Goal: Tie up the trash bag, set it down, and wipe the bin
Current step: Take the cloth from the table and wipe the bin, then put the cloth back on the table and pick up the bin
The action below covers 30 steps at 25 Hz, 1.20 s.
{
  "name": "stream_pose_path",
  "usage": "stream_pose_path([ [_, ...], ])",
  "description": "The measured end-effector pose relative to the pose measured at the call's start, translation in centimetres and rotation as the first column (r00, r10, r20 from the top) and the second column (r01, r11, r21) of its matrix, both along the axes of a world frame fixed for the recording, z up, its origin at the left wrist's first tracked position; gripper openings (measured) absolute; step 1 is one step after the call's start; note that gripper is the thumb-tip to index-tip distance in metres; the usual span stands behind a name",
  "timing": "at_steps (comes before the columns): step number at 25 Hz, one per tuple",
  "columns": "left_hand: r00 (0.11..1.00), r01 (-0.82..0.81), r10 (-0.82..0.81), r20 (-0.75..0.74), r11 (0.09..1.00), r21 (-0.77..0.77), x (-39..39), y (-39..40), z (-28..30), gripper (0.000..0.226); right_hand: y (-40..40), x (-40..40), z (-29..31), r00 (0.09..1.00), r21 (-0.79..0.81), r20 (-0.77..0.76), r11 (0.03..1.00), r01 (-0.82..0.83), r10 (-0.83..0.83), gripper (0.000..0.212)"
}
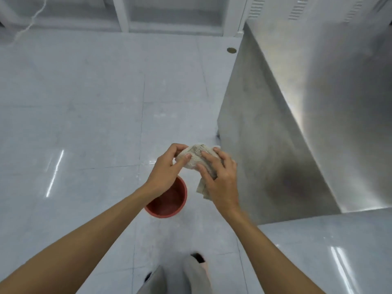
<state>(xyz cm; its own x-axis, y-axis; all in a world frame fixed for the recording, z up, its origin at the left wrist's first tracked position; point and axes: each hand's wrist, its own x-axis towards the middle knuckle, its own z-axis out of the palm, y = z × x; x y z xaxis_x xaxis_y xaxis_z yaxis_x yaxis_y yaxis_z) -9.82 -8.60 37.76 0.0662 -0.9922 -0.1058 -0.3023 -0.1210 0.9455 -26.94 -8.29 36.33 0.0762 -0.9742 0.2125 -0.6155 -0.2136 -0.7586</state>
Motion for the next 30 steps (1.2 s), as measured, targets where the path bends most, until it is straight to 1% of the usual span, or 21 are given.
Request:
stream_pose_path([
  [2,0.992,0.127,-0.127,0.022,0.992,-0.018,-2.7,-1.2,8.9,0.015,0.5,-3.0,8.8,0.996,-0.050,-0.047,0.996,0.080,-0.082,0.038],
  [4,0.970,0.241,-0.239,0.050,0.970,-0.035,-6.2,-2.6,16.0,0.015,0.8,-6.8,15.5,0.983,-0.099,-0.086,0.983,0.155,-0.163,0.039],
  [6,0.944,0.327,-0.324,0.057,0.944,-0.042,-10.3,-4.3,20.2,0.014,0.5,-11.2,19.7,0.966,-0.139,-0.129,0.969,0.205,-0.223,0.038],
  [8,0.921,0.385,-0.381,0.081,0.922,-0.041,-15.0,-5.8,21.8,0.015,0.1,-16.0,21.1,0.943,-0.160,-0.195,0.957,0.241,-0.270,0.033],
  [10,0.908,0.411,-0.409,0.088,0.912,0.000,-20.2,-7.8,21.4,0.018,-1.3,-20.9,20.8,0.917,-0.150,-0.269,0.953,0.262,-0.295,0.031],
  [11,0.902,0.416,-0.417,0.113,0.909,0.031,-22.7,-8.9,20.8,0.019,-2.3,-23.2,20.1,0.905,-0.117,-0.312,0.957,0.265,-0.289,0.031],
  [12,0.896,0.410,-0.413,0.163,0.911,0.052,-25.4,-9.8,19.7,0.021,-3.5,-25.4,19.2,0.893,-0.067,-0.365,0.964,0.256,-0.262,0.033],
  [13,0.890,0.382,-0.384,0.247,0.922,0.057,-27.3,-10.2,18.5,0.024,-4.5,-27.0,18.1,0.875,-0.019,-0.428,0.970,0.243,-0.227,0.035],
  [14,0.872,0.334,-0.325,0.366,0.942,0.041,-28.1,-10.1,17.5,0.028,-4.9,-27.6,17.3,0.840,0.014,-0.504,0.970,0.241,-0.202,0.039],
  [15,0.851,0.280,-0.244,0.465,0.960,-0.009,-29.3,-9.6,16.2,0.033,-5.2,-28.6,16.2,0.795,0.023,-0.576,0.968,0.249,-0.190,0.043],
  [16,0.836,0.258,-0.182,0.518,0.963,-0.078,-30.4,-8.7,14.8,0.037,-5.2,-29.6,15.0,0.760,0.028,-0.622,0.965,0.262,-0.188,0.046],
  [17,0.813,0.300,-0.184,0.552,0.945,-0.127,-31.1,-7.4,13.5,0.041,-4.8,-30.3,13.8,0.751,0.037,-0.633,0.962,0.272,-0.188,0.049],
  [18,0.766,0.386,-0.238,0.597,0.913,-0.132,-31.6,-6.2,12.3,0.046,-4.3,-30.9,12.9,0.755,0.056,-0.629,0.958,0.281,-0.184,0.053],
  [20,0.620,0.516,-0.353,0.701,0.856,-0.026,-32.1,-4.9,10.5,0.057,-4.3,-32.0,11.7,0.785,0.105,-0.597,0.954,0.282,-0.166,0.060],
  [21,0.561,0.524,-0.378,0.737,0.851,0.037,-32.2,-4.6,9.9,0.060,-4.6,-32.4,11.3,0.790,0.109,-0.592,0.955,0.276,-0.161,0.062],
  [24,0.464,0.513,-0.381,0.800,0.851,0.108,-32.5,-5.0,9.5,0.063,-5.4,-32.8,11.1,0.770,0.095,-0.614,0.952,0.289,-0.172,0.067],
  [25,0.453,0.525,-0.402,0.796,0.842,0.127,-32.5,-5.1,9.5,0.064,-5.5,-32.7,11.2,0.772,0.109,-0.614,0.952,0.286,-0.162,0.067],
  [27,0.475,0.557,-0.446,0.759,0.820,0.133,-32.2,-5.2,9.8,0.064,-5.2,-32.6,11.5,0.761,0.143,-0.635,0.948,0.285,-0.133,0.068],
  [29,0.536,0.580,-0.447,0.716,0.811,0.073,-30.8,-4.7,10.0,0.062,-5.1,-31.9,12.3,0.761,0.181,-0.630,0.923,0.339,-0.155,0.071],
  [30,0.584,0.567,-0.424,0.693,0.824,0.027,-29.3,-4.0,9.9,0.060,-5.2,-30.8,12.8,0.773,0.182,-0.599,0.905,0.385,-0.208,0.073],
])
